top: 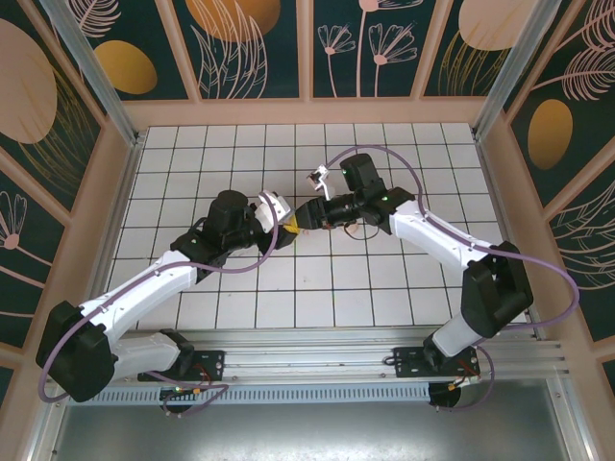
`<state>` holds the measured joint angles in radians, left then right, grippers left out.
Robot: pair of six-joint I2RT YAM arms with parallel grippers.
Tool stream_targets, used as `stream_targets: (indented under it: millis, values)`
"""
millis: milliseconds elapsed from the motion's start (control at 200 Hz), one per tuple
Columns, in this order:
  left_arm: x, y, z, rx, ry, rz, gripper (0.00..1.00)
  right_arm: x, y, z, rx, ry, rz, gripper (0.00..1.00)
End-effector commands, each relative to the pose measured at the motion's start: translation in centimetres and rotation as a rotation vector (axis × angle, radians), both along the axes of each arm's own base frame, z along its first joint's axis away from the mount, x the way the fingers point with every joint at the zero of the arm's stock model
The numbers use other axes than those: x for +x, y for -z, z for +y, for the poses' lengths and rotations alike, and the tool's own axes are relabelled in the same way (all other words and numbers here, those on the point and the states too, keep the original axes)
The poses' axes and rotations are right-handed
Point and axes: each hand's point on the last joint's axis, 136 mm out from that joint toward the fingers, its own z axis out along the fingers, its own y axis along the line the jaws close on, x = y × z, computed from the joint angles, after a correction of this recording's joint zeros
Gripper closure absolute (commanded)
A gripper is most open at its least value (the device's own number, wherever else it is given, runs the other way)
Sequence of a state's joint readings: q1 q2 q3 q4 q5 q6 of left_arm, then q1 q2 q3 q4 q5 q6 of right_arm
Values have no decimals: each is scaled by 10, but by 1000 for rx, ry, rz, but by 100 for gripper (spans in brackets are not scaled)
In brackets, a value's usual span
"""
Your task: Insert wireless bluetooth earbuds into charging case
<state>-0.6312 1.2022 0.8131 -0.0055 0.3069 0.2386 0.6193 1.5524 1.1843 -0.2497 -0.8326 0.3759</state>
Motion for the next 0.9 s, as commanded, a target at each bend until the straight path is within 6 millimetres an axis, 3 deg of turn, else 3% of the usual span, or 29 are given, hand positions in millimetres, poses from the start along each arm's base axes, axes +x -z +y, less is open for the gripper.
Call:
stream_targets:
  millis: [0,170,250,546,896]
  values:
    - [-1,-22,-6,-55,18,-38,59,0,-9,8,28,-25,-19,58]
    - [-1,-23,-6,-57,15,-35,56,-1,-10,8,37,-31,-29,74]
    - [1,-22,-6,-51,7,-27,50,0,-14,7,41,-30,-56,79]
    - [0,-20,-10,-46,21,17,42,7,-23,-20,51,35,-205,83]
    - [-8,-26,-19,-68,89,40,38,-10,-34,-43,73,-17,-435,83]
